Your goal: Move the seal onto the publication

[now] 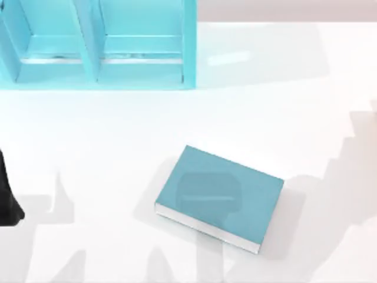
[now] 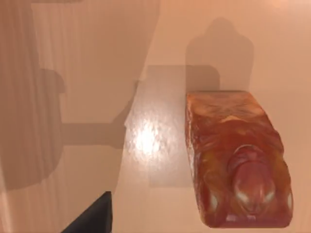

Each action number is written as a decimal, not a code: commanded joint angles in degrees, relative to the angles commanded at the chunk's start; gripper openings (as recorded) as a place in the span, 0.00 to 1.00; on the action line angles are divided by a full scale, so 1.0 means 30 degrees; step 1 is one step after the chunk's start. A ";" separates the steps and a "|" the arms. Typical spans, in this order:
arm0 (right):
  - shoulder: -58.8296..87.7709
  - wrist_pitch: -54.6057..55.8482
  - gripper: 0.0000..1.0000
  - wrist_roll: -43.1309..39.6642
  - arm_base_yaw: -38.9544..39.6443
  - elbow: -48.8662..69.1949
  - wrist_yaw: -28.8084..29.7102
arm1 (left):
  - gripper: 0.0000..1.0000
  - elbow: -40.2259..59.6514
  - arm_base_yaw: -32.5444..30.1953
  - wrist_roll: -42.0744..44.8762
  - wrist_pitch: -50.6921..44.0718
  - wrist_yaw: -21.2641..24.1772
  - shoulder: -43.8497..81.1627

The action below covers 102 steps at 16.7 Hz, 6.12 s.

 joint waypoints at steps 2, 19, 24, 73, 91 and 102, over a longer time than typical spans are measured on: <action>0.0412 0.1475 1.00 -0.0033 -0.0037 -0.1055 0.0002 | 1.00 0.0000 0.0000 0.0000 0.0000 0.0000 0.0000; 0.1335 0.5116 0.47 -0.0012 -0.0030 -0.3754 0.0015 | 1.00 0.0000 0.0000 0.0000 0.0000 0.0000 0.0000; 0.1335 0.5116 0.10 -0.0012 -0.0030 -0.3754 0.0015 | 1.00 0.0000 0.0000 0.0000 0.0000 0.0000 0.0000; 0.3524 -0.1082 0.00 2.2126 2.1991 0.4445 0.0102 | 1.00 0.0000 0.0000 0.0000 0.0000 0.0000 0.0000; 0.3521 -0.0995 0.60 2.2255 2.2109 0.4474 0.0075 | 1.00 0.0000 0.0000 0.0000 0.0000 0.0000 0.0000; 0.3521 -0.0995 1.00 2.2255 2.2109 0.4474 0.0075 | 1.00 0.0000 0.0000 0.0000 0.0000 0.0000 0.0000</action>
